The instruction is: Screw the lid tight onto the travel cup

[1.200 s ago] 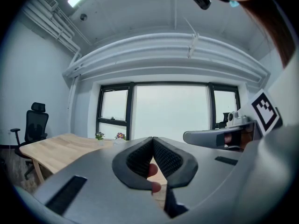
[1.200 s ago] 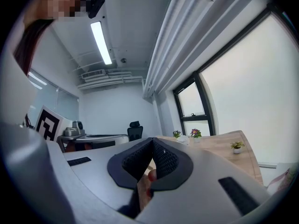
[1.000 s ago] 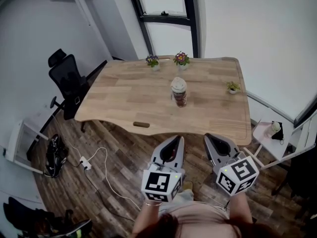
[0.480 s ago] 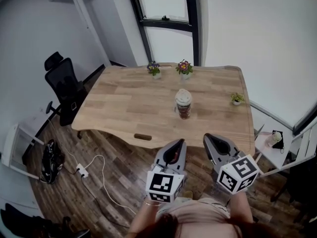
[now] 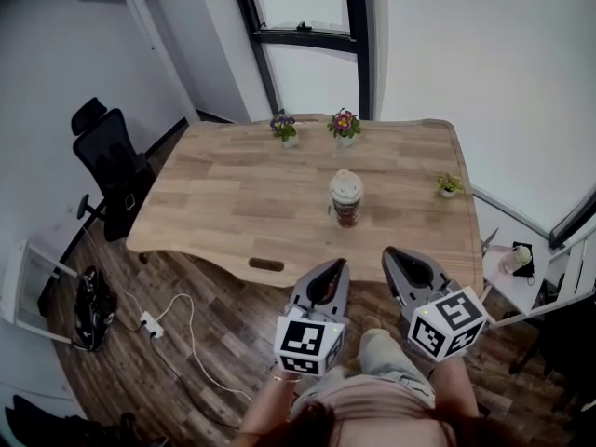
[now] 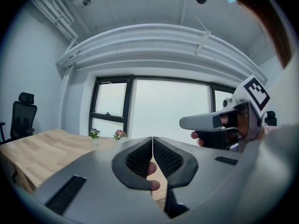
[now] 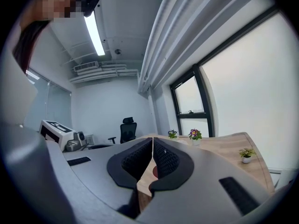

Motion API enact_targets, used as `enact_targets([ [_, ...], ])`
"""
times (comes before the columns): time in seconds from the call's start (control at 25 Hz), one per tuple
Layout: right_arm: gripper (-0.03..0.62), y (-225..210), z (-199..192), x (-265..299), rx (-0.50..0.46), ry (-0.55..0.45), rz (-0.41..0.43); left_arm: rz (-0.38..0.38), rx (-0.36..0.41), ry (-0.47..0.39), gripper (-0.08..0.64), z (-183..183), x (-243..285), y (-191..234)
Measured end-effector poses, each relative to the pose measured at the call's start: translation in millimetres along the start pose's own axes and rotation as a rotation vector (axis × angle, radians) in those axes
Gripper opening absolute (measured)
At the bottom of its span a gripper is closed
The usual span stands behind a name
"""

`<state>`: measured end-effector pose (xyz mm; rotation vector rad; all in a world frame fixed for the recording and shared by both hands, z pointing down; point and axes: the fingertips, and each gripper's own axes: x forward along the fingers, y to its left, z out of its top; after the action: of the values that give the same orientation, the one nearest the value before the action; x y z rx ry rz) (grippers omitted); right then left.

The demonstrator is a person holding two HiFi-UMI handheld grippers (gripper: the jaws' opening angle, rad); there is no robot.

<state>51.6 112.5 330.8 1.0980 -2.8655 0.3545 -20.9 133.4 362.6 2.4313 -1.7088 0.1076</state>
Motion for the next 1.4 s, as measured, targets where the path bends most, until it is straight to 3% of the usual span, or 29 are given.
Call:
enact_targets([
  [0.4,0.002,-26,4,46,-0.001,0.016,0.018,-0.007,-0.006,0.039,0.011,-14,44,29],
  [0.56,0.002,-35,6,70,0.002,0.027,0.043,-0.009,-0.011,0.061,0.06,-17,62,43],
  [0.76,0.003,-49,8,95,-0.01,0.051,0.06,-0.019,-0.03,0.089,0.067,-29,86,57],
  [1.4,0.104,-81,-20,155,-0.086,0.179,0.128,-0.053,-0.106,0.24,0.164,-107,155,81],
])
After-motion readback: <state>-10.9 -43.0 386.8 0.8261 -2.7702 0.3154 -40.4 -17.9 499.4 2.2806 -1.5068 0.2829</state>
